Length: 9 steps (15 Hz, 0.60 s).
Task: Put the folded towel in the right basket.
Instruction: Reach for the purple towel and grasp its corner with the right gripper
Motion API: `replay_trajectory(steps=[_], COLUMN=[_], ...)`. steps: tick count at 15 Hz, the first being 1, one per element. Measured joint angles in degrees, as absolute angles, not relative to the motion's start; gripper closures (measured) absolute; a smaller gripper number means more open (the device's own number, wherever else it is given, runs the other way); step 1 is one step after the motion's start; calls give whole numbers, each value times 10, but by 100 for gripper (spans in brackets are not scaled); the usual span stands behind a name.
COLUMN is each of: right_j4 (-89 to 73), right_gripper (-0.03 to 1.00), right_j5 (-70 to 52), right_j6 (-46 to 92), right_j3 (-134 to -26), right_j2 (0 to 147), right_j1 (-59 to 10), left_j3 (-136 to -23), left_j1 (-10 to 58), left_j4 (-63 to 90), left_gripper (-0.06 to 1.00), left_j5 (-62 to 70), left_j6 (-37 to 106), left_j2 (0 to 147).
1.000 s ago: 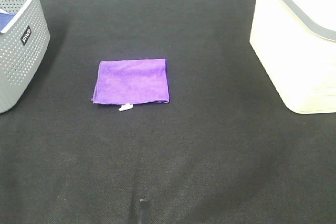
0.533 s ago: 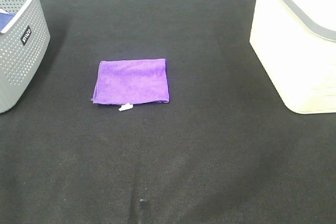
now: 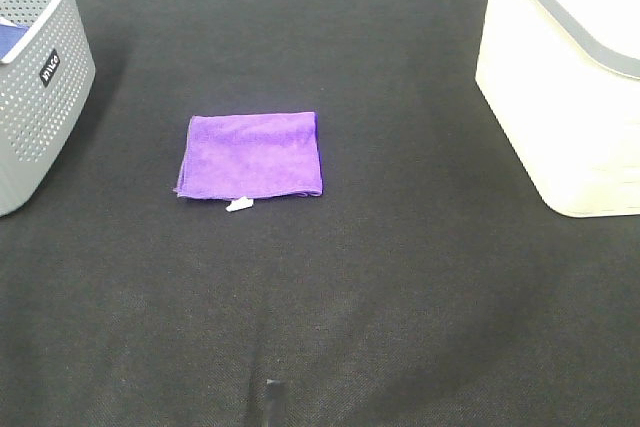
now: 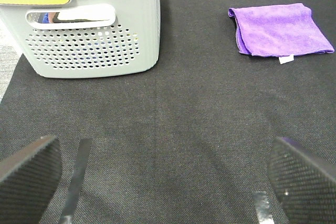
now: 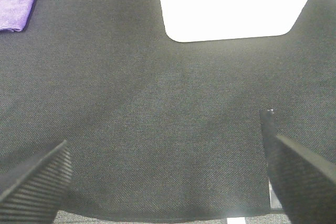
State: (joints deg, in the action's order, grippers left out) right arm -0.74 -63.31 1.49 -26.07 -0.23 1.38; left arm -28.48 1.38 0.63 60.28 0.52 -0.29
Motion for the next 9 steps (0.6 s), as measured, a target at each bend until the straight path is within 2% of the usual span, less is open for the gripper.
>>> replay_trajectory(steps=[9], right_j4=[-7], right_gripper=[1], right_j5=[-633], right_j6=[15], right_j3=[-261], right_j2=[-2], right_j1=[14], left_j3=[-285], left_j1=[14], left_j4=[6], left_gripper=[-5], left_j5=[603], left_j6=[5], left_j2=[-3])
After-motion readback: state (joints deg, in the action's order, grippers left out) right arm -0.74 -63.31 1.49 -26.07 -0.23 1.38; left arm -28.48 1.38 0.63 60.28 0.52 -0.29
